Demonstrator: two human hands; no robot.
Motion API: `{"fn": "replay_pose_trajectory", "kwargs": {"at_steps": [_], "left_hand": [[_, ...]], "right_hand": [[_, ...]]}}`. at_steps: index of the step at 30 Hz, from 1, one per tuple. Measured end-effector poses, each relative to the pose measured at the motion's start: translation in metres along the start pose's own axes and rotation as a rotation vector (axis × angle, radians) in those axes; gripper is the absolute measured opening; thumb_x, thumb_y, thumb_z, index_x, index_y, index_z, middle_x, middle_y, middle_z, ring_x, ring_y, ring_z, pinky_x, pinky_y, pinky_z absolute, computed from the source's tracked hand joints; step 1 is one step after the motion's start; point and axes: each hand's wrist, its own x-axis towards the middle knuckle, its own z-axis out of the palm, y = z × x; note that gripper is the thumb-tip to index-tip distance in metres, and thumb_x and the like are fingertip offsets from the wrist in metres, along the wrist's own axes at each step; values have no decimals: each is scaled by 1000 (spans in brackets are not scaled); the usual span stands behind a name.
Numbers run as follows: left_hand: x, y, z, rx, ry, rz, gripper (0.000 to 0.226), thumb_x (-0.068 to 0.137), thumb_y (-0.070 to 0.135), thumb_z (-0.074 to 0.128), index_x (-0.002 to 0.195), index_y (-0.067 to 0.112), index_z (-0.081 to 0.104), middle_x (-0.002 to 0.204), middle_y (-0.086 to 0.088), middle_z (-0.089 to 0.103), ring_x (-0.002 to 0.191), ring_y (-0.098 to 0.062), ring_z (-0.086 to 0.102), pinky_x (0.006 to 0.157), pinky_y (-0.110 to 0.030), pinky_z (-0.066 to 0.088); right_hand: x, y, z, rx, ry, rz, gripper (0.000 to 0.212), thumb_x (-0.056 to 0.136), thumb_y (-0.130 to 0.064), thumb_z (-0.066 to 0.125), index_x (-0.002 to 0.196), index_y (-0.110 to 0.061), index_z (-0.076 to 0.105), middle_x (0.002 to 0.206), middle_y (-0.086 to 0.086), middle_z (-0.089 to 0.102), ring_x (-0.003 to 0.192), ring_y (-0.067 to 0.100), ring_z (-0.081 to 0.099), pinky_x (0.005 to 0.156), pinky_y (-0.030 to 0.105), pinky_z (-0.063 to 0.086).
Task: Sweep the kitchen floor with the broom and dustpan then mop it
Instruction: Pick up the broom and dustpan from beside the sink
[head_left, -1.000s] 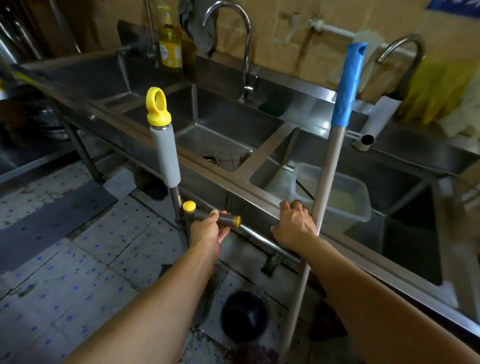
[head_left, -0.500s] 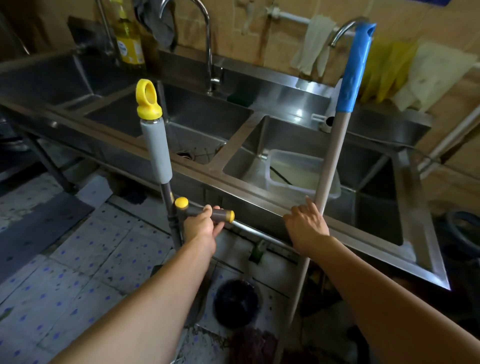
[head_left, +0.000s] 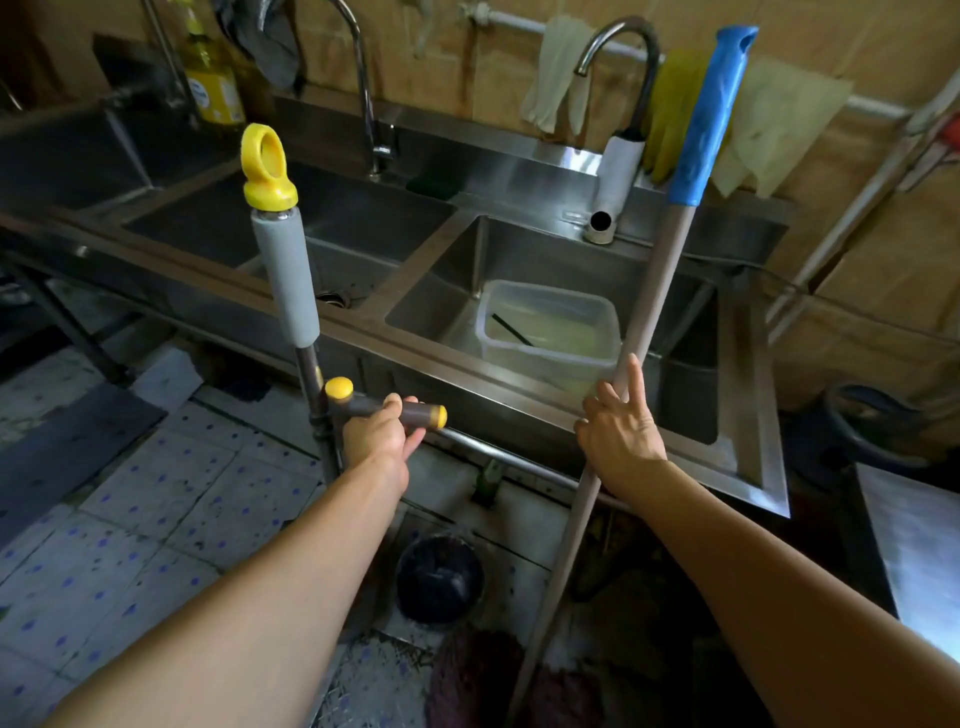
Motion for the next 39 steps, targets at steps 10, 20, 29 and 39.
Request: {"fn": "replay_pose_trajectory", "kwargs": {"at_steps": [10,20,29,39], "left_hand": [[-37,-28,10,32,42,40,9,95,14,54,92,5,54,96,-7,64,92,-18,62,80,-32,52],[-55,-38,4,25,77,42,17,95,13,55,79,8,52,94,-8,64,94,-19,60,83,-33,51],[-47,-47,-3,70,89,35,28,92,17,59,114,0,54,118,-17,62,95,-24,62,76,-30,53],[-52,-43,-2,64,90,47,17,93,15,58,104,2,56,110,-14,64,97,-23,62,78,-31,53]], "right_hand": [[-32,29,44,19,-6,23,41,93,-30,55,134,-23,53,136,5,43,138,32,23,100,67,-20],[-42,39,61,9,-6,42,46,91,-34,57,135,-23,51,137,5,42,138,32,21,106,65,-16],[-45,41,66,-40,21,38,53,88,-42,59,136,-24,48,140,7,40,140,34,18,109,62,-15],[-47,36,57,-13,119,16,45,91,-37,57,133,-21,52,143,11,34,141,37,13,115,55,-10]]}}
